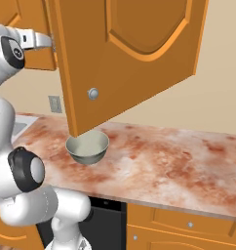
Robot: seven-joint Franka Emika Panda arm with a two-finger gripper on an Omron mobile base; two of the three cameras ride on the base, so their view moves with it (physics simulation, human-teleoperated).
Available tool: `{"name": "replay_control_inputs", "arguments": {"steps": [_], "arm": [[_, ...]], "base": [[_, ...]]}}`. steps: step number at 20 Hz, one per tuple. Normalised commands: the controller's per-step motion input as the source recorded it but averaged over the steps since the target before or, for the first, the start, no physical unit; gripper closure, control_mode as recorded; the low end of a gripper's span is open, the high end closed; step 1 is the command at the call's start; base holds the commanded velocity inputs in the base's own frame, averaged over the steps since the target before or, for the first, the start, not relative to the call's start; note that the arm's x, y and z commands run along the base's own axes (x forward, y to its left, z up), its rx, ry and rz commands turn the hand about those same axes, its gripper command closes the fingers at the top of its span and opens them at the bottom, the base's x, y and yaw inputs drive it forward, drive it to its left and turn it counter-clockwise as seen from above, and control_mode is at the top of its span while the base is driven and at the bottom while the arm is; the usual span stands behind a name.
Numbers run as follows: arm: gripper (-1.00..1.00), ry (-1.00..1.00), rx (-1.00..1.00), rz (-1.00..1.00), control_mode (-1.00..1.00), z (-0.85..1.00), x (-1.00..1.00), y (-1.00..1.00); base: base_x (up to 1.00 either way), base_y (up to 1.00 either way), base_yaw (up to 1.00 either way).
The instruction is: Open the cabinet and setup a tea strainer by placing it in the bowl upright.
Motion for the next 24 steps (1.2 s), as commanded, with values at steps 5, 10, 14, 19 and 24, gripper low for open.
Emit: {"name": "replay_control_inputs", "arguments": {"steps": [5,10,14,19,24], "arm": [[1.0,-0.14,0.0,-0.01,-1.0,0.46,-0.68,0.19],[1.0,-0.13,0.0,0.0,-1.0,0.42,-0.95,0.37],[1.0,-0.13,0.0,0.0,-1.0,0.44,-1.0,0.37],[1.0,-0.11,0.0,0.0,-1.0,0.45,-1.0,0.28],[1.0,-0.07,0.0,0.0,-1.0,0.5,-1.0,0.3]], "base": [[0.0,0.0,0.0],[0.0,0.0,0.0],[0.0,0.0,0.0],[0.0,0.0,0.0],[0.0,0.0,0.0]]}}
